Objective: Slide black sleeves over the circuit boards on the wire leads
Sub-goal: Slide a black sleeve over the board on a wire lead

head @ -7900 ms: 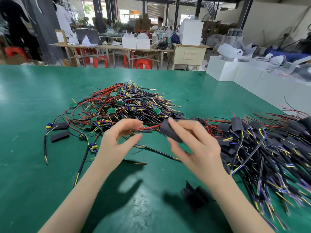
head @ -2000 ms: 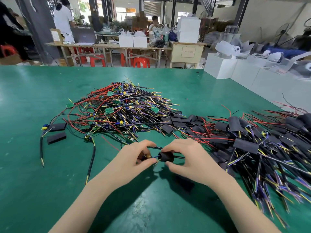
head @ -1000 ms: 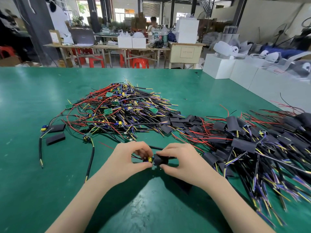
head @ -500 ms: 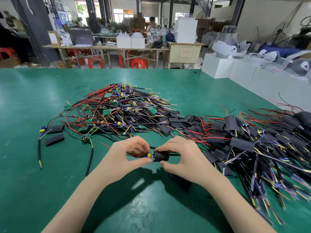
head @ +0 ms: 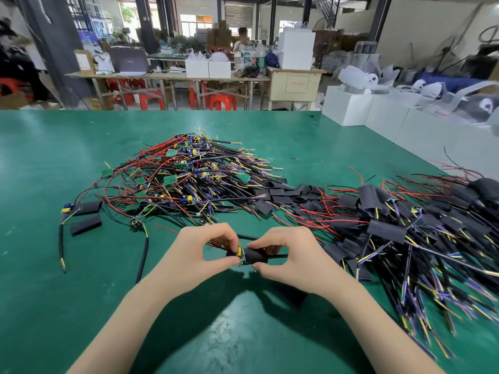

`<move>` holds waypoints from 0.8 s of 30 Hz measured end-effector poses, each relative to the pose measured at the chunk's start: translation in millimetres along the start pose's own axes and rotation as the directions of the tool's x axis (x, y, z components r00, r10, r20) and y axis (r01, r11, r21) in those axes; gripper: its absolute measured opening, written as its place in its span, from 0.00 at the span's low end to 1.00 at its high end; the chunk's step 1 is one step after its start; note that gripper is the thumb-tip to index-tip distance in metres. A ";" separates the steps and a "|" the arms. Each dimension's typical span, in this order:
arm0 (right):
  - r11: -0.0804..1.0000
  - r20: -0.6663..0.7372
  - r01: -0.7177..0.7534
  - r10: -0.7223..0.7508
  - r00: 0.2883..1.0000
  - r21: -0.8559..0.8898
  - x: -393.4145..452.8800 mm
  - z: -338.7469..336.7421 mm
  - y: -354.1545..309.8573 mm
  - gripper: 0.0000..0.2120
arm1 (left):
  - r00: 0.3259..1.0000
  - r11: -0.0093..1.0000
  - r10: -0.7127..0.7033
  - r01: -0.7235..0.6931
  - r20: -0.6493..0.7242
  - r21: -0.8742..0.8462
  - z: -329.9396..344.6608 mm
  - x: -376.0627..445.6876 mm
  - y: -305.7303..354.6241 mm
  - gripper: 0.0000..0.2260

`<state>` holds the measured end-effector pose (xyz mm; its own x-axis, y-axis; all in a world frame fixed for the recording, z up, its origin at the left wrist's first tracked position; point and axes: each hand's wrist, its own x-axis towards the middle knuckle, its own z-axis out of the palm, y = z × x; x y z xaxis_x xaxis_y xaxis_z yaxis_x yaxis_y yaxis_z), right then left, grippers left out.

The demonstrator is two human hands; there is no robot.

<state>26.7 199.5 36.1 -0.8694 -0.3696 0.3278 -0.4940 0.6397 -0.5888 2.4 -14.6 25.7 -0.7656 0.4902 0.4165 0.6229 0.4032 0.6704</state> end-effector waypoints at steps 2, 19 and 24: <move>1.000 -0.007 -0.005 0.005 1.000 0.000 0.1 0.9 0.3 0.13 | 1.000 1.000 -0.008 0.008 0.009 -0.003 -0.2 -0.4 0.0 0.08; 1.000 -0.001 0.022 -0.022 1.000 0.018 -0.1 -1.6 -1.0 0.14 | 0.998 0.994 -0.069 0.069 0.003 -0.088 2.1 -1.3 0.7 0.10; 0.999 -0.030 0.036 -0.035 0.999 0.017 0.5 -0.2 -2.1 0.14 | 0.986 0.974 -0.130 0.146 0.104 -0.172 -4.8 -2.1 -1.7 0.16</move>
<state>27.3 198.1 37.7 -0.8514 -0.3717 0.3702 -0.5245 0.6146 -0.5891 2.1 -20.0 26.7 -0.8190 0.5117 0.2597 0.4672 0.3319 0.8195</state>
